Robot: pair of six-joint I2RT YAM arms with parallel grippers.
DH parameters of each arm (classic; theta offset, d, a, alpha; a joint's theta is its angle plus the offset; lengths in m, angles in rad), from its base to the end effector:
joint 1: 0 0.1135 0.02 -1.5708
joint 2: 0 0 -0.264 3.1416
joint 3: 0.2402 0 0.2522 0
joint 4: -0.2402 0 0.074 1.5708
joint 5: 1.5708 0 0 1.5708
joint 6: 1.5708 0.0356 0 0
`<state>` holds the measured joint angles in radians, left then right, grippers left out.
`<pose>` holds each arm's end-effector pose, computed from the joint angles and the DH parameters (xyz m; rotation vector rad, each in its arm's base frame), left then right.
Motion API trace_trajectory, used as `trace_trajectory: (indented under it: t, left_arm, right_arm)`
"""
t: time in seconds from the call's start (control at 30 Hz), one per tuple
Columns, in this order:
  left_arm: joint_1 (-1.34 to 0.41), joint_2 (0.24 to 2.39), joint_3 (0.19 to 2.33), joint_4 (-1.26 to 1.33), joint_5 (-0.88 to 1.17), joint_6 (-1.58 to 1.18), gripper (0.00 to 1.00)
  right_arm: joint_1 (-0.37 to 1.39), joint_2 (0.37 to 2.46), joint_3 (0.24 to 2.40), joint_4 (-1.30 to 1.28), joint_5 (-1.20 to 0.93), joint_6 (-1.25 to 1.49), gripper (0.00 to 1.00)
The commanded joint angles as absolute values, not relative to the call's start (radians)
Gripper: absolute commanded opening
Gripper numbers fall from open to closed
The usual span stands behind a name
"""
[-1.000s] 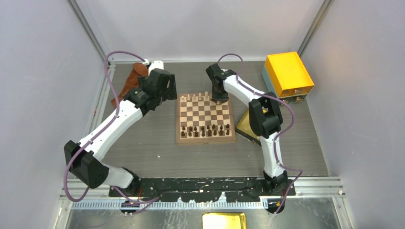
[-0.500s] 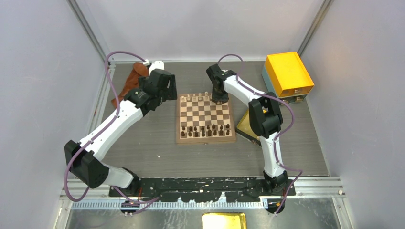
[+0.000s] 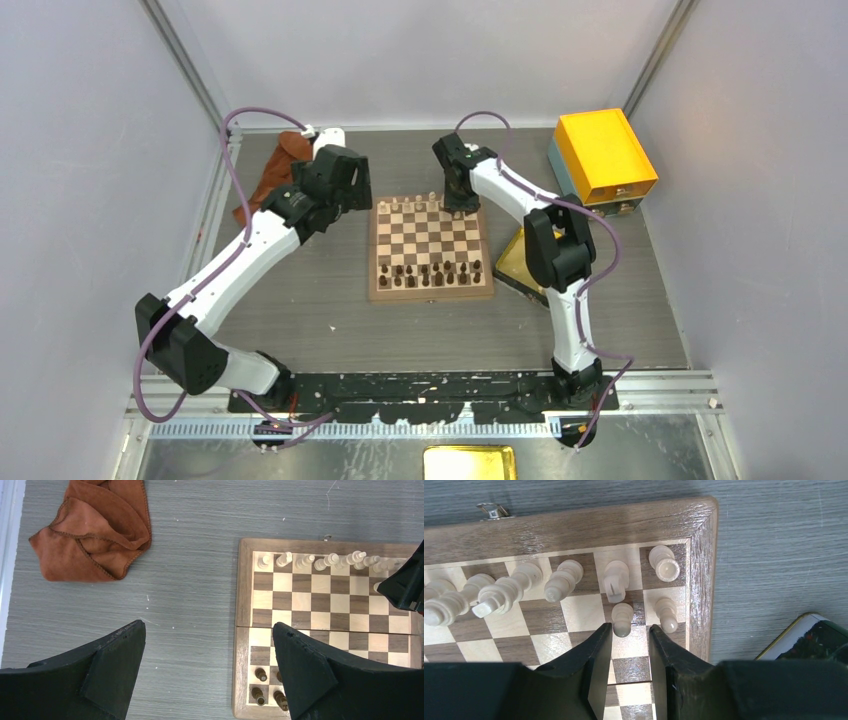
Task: Set up the chess pieces on the board
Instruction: Place the chess piece on the chessboard, then pick up the chess piece from the storage box.
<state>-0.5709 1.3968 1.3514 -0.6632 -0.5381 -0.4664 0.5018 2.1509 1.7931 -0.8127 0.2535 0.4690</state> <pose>0.2632 -0.1474 0.3543 -0.1597 2.1579 0.0246 0.4053 0.2122 0.2048 0.0253 2.6723 -0.0483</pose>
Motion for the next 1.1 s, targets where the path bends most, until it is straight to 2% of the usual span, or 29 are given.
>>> trace_trajectory:
  t: [0.0,0.33,0.57,0.77,1.07]
  left_arm:
    - [-0.581,1.388,1.353,-0.615,-0.549,-0.468,0.98]
    - [-0.592,1.379,1.351,-0.616,-0.56,-0.468,0.98]
    - [-0.599,1.381,1.381,-0.641,-0.582,-0.465,0.99]
    - [-0.608,1.378,1.387,-0.653,-0.593,-0.464,1.0]
    - [-0.639,1.414,1.412,-0.66,-0.618,-0.481,0.99]
  right_arm:
    - [0.501,2.055,1.797,-0.784,0.273,0.453,0.39]
    - [0.519,1.986,1.784,-0.794,0.269,0.44,0.4]
    - [0.531,1.845,1.714,-0.802,0.328,0.446,0.43]
    - [0.531,1.659,1.553,-0.788,0.455,0.501,0.5]
    - [0.501,1.473,1.344,-0.814,0.611,0.615,0.71]
